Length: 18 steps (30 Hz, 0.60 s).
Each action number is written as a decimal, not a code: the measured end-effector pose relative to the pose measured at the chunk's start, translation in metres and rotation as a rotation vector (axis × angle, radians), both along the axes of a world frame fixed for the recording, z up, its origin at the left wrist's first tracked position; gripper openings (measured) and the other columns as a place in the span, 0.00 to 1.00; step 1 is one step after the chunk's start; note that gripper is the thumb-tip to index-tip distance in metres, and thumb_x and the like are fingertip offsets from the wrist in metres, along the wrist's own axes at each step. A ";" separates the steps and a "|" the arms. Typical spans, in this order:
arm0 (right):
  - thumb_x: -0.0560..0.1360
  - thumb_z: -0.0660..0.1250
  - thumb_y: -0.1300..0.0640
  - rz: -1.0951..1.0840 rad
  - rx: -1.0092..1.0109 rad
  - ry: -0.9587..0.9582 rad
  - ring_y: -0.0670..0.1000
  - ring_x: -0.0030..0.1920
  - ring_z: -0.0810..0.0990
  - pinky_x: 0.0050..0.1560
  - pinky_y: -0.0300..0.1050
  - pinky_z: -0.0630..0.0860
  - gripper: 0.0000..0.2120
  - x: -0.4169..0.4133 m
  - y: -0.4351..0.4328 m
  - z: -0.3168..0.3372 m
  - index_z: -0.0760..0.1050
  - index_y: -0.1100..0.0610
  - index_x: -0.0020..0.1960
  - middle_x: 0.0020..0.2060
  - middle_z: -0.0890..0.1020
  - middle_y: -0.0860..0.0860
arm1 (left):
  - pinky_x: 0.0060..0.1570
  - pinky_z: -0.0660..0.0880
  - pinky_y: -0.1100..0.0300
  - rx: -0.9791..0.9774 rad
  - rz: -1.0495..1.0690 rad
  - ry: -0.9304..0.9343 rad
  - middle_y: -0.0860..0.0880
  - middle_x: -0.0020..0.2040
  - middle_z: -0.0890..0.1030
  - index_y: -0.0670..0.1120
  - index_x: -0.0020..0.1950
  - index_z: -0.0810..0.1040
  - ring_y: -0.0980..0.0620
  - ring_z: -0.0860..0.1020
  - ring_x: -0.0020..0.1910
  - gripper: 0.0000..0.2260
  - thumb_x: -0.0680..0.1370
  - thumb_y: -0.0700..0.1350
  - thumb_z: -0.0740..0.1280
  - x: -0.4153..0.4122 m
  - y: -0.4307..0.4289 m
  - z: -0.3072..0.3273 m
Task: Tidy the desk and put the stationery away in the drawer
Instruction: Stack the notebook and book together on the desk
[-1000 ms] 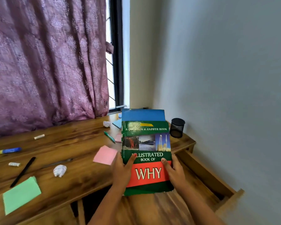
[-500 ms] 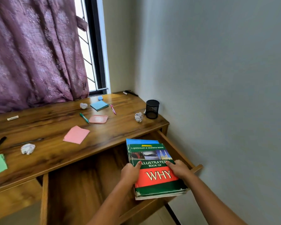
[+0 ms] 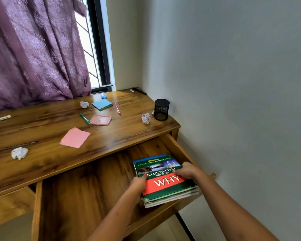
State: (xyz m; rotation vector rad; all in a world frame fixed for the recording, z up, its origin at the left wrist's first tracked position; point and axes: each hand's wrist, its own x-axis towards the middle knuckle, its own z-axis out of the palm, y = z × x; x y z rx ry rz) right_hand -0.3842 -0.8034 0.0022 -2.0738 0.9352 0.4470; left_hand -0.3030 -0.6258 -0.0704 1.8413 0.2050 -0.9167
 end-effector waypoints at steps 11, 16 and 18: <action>0.76 0.66 0.60 0.056 -0.117 -0.043 0.57 0.60 0.78 0.61 0.53 0.75 0.20 0.042 -0.022 -0.042 0.67 0.57 0.66 0.61 0.78 0.58 | 0.48 0.77 0.51 -0.008 -0.051 0.080 0.42 0.49 0.80 0.43 0.52 0.74 0.44 0.77 0.45 0.09 0.81 0.48 0.60 0.018 -0.020 -0.028; 0.77 0.64 0.60 0.029 -0.131 -0.045 0.57 0.58 0.78 0.60 0.55 0.75 0.21 0.044 -0.027 -0.064 0.65 0.54 0.69 0.60 0.78 0.57 | 0.45 0.79 0.52 0.000 -0.133 0.070 0.45 0.52 0.79 0.44 0.58 0.75 0.46 0.77 0.49 0.09 0.81 0.45 0.61 0.025 -0.023 -0.035; 0.77 0.64 0.59 0.014 -0.136 -0.032 0.57 0.58 0.79 0.59 0.57 0.76 0.23 0.043 -0.028 -0.076 0.63 0.53 0.70 0.59 0.78 0.56 | 0.47 0.80 0.49 0.052 -0.219 0.031 0.44 0.55 0.80 0.45 0.56 0.75 0.45 0.79 0.51 0.08 0.80 0.46 0.62 0.029 -0.024 -0.041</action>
